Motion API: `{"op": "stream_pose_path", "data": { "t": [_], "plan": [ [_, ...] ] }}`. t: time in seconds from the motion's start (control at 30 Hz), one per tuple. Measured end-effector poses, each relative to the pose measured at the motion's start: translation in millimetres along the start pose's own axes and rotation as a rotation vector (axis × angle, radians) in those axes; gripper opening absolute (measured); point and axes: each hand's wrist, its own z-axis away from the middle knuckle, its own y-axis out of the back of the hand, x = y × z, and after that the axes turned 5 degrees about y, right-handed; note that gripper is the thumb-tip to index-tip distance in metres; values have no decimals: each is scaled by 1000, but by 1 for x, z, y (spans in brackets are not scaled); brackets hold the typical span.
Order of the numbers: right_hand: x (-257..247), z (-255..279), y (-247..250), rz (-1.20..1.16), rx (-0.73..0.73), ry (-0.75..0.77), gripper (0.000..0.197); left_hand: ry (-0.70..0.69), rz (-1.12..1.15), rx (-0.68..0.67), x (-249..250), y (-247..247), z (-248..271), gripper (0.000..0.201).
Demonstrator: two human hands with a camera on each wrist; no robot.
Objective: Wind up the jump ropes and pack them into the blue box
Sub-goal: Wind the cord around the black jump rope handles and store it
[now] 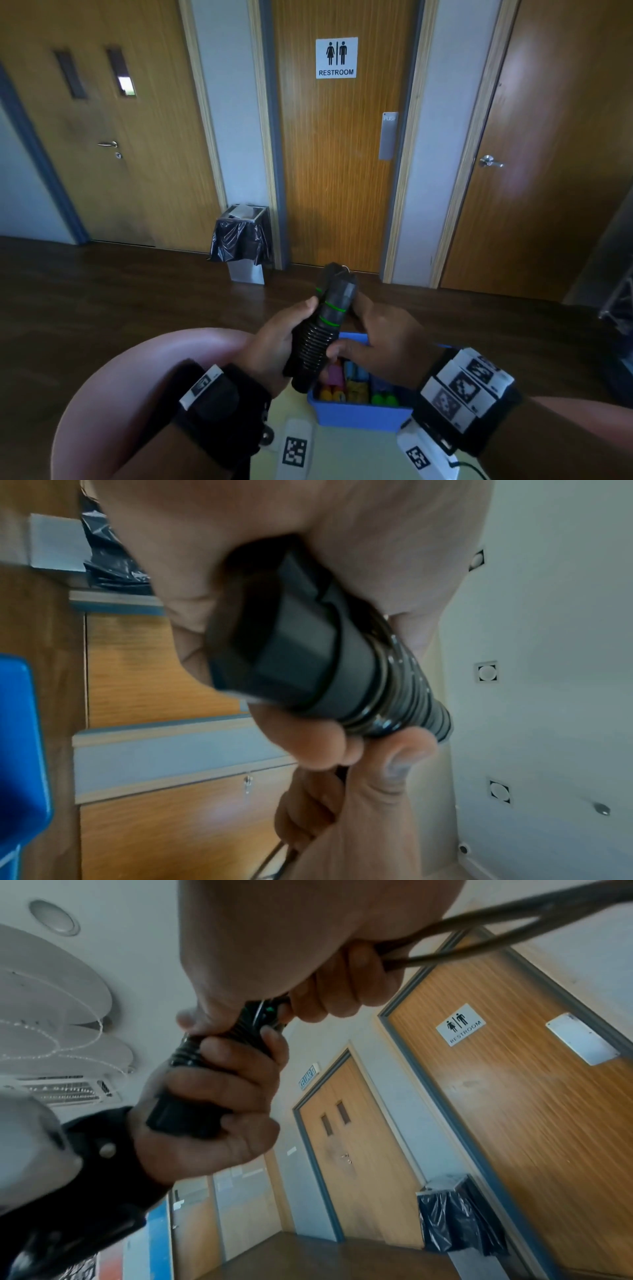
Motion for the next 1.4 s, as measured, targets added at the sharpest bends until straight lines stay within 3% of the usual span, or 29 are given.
{"op": "stream_pose_path", "data": {
  "t": [0.13, 0.3, 0.43, 0.53, 0.63, 0.73, 0.83, 0.93, 1.17, 1.4],
  "plan": [
    [19, 17, 11, -75, 30, -92, 95, -6, 57, 67, -11, -33, -15, 52],
    [41, 41, 30, -162, 66, -173, 49, -7, 120, 113, -29, -68, -35, 54],
    [52, 59, 45, -362, 105, -218, 53, -76, 205, 127, -44, -102, -46, 53],
    [59, 69, 47, -649, 159, -273, 37, -110, 292, 125, -52, -124, -55, 53],
    [69, 79, 50, -852, 148, -309, 37, -98, 293, 129, -61, -133, -61, 52],
    [74, 88, 59, -845, 127, -333, 28, -88, 261, 153, -70, -139, -64, 48],
    [78, 94, 63, -633, 148, -367, 34, -92, 256, 189, -75, -147, -66, 47],
    [82, 96, 70, -570, 111, -386, 36, -117, 263, 224, -79, -155, -66, 50],
    [84, 101, 77, -786, 216, -387, 42, -210, 334, 308, -85, -177, -77, 51],
    [90, 104, 72, -933, 273, -451, 42, -177, 443, 404, -92, -193, -89, 45]
  ]
}}
